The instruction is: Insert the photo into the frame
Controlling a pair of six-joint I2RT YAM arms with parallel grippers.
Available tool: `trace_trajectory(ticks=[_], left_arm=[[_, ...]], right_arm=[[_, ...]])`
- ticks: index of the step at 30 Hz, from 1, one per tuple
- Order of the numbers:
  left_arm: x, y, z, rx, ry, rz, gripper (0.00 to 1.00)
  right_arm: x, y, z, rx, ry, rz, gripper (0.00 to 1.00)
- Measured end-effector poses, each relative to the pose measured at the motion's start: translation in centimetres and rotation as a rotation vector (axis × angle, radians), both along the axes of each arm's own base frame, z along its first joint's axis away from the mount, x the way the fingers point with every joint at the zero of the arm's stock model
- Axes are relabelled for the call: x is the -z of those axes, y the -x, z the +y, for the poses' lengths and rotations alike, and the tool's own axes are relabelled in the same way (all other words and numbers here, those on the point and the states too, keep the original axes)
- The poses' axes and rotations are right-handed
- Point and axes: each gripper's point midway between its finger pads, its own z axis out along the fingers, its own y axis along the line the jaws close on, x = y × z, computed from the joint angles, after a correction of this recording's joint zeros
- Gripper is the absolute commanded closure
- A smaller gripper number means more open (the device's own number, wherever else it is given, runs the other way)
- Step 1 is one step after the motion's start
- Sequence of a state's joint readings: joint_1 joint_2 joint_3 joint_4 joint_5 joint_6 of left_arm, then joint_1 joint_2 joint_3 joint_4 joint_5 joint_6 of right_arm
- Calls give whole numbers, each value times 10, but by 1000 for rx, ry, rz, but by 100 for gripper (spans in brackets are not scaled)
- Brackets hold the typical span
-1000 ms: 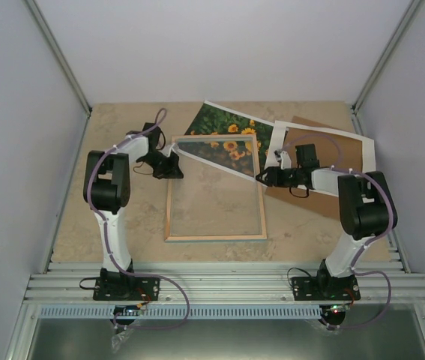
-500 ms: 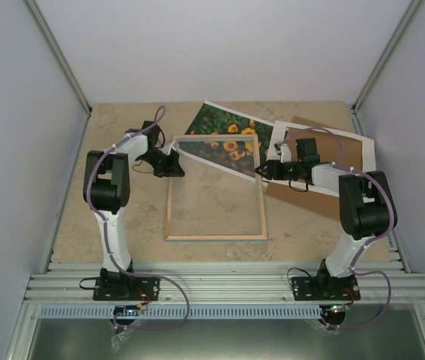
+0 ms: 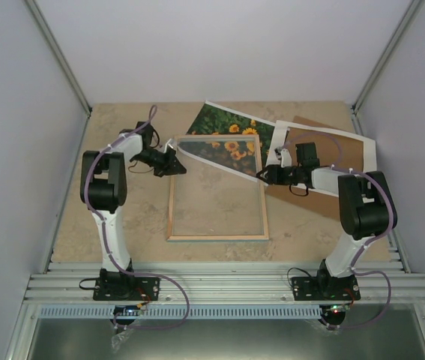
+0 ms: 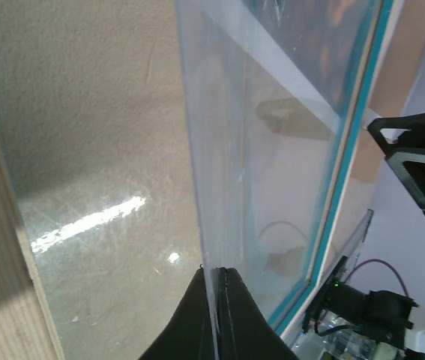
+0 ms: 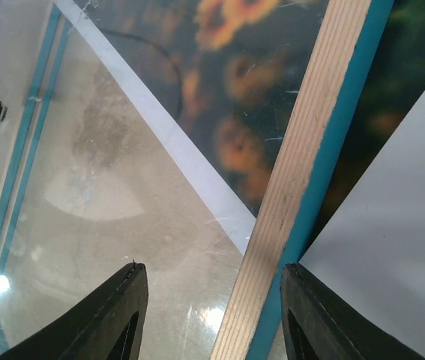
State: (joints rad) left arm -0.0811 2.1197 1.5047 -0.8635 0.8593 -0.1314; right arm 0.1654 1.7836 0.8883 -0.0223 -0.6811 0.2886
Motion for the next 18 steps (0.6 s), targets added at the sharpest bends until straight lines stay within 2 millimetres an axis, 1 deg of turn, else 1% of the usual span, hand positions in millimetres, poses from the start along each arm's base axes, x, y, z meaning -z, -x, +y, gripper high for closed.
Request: trace_trajectory(ticks=[5, 11, 18], left_arm=[[-5, 2, -2, -9, 63, 15, 100], [-9, 8, -8, -20, 148, 54, 100], [-13, 15, -11, -44, 238, 104, 100]], right_arm=[[1, -1, -1, 6, 7, -2, 50], [1, -2, -2, 10, 13, -3, 51], [2, -2, -2, 13, 16, -4, 51]])
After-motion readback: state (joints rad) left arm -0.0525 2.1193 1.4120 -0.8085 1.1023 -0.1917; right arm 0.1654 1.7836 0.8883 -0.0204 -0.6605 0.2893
